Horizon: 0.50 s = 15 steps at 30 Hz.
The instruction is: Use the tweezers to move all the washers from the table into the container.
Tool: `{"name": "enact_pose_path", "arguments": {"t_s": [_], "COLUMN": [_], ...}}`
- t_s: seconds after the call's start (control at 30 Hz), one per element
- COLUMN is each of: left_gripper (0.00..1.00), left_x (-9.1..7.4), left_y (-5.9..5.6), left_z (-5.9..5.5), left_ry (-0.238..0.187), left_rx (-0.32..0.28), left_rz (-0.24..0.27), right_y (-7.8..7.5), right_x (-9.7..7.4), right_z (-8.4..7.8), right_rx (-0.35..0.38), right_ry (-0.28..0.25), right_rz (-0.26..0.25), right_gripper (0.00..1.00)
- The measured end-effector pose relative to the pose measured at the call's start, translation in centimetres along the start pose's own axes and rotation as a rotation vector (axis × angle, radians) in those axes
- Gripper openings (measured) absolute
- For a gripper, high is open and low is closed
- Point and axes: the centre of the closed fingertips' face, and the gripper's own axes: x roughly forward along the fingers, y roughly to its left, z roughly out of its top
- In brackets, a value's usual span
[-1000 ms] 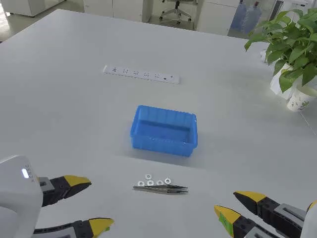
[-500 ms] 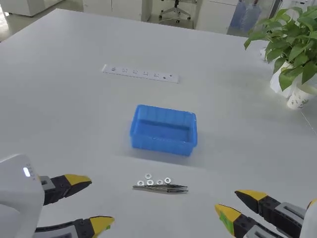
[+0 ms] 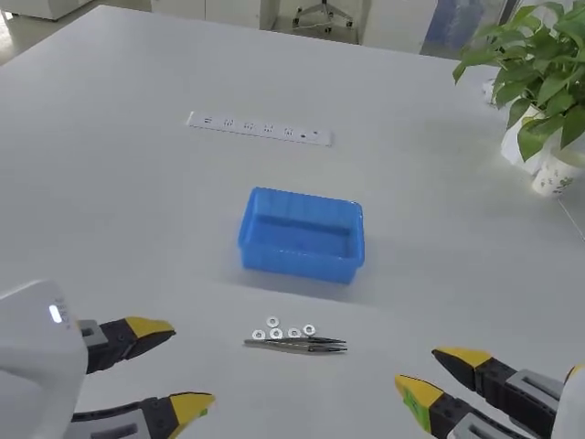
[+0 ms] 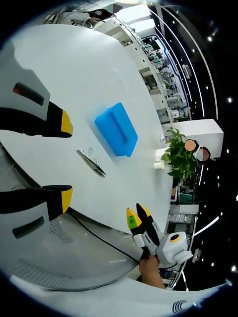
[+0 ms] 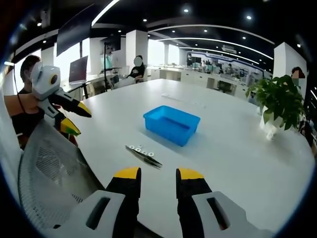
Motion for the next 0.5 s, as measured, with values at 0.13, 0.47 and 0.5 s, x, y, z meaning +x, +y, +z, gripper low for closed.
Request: {"name": "enact_pose_path", "arguments": {"t_s": [0.13,0.47,0.5], "left_gripper": [0.43,0.36,0.36], "left_x": [0.2,2.2,2.5], "left_y": [0.1,1.0,1.3], "left_z": [-0.1,0.1,0.1], "left_ry": [0.002,-0.004,-0.003], "left_rx": [-0.005,0.023,0.024], "left_rz": [-0.005,-0.010,-0.009], "right_y": [0.0,0.1,0.1], "right_x": [0.2,1.9,2.2], "right_z": [-0.1,-0.3,-0.2], "right_rx": [0.001,-0.134,-0.155], "right_ry": [0.008,0.050,0.054], "right_rz": [0.004,0.057,0.065], "right_gripper": [0.29,0.29,0.29]}}
